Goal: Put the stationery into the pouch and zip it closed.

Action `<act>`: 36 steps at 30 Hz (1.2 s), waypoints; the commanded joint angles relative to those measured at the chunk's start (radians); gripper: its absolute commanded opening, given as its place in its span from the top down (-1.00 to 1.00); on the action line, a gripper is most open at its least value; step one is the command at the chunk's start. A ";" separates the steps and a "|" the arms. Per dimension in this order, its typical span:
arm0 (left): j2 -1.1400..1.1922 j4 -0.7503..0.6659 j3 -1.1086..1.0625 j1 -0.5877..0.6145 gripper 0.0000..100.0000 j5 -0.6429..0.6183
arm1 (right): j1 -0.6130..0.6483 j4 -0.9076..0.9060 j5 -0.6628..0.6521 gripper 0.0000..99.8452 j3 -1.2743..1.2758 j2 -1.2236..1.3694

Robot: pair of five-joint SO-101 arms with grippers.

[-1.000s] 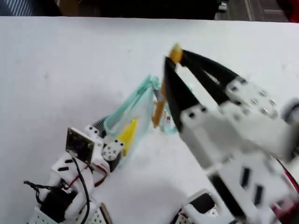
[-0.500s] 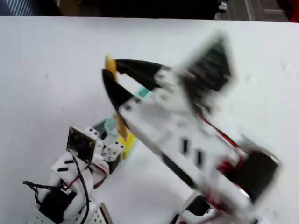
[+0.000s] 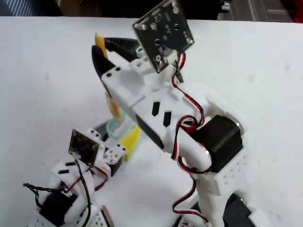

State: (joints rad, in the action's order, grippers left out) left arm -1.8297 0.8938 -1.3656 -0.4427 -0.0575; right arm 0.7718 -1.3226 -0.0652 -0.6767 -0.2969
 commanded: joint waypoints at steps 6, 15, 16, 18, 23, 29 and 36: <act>-0.004 0.003 0.044 -0.007 0.65 0.009 | -0.013 -0.211 -0.012 0.97 -0.006 -0.039; -0.004 0.005 0.044 -0.007 0.65 0.009 | -0.012 -0.363 -0.014 0.96 -0.008 -0.044; -0.004 0.005 0.044 -0.007 0.65 0.009 | -0.012 -0.371 -0.014 0.96 -0.008 -0.044; -0.004 0.005 0.044 -0.007 0.65 0.009 | -0.012 -0.386 -0.023 0.94 -0.008 -0.044; -0.004 0.005 0.044 -0.007 0.65 0.009 | -0.010 -0.395 -0.184 0.51 -0.006 -0.044; -0.004 0.003 0.044 -0.007 0.66 0.009 | -0.012 -0.395 -0.203 0.39 -0.006 -0.044; -0.004 -0.025 0.044 0.047 0.79 0.017 | -0.173 -0.386 -0.204 0.65 -0.006 -0.031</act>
State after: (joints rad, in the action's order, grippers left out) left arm -1.8282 0.8938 -1.3656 -0.4350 -0.0483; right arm 0.7073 -1.6970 -0.2539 -0.6767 -0.3153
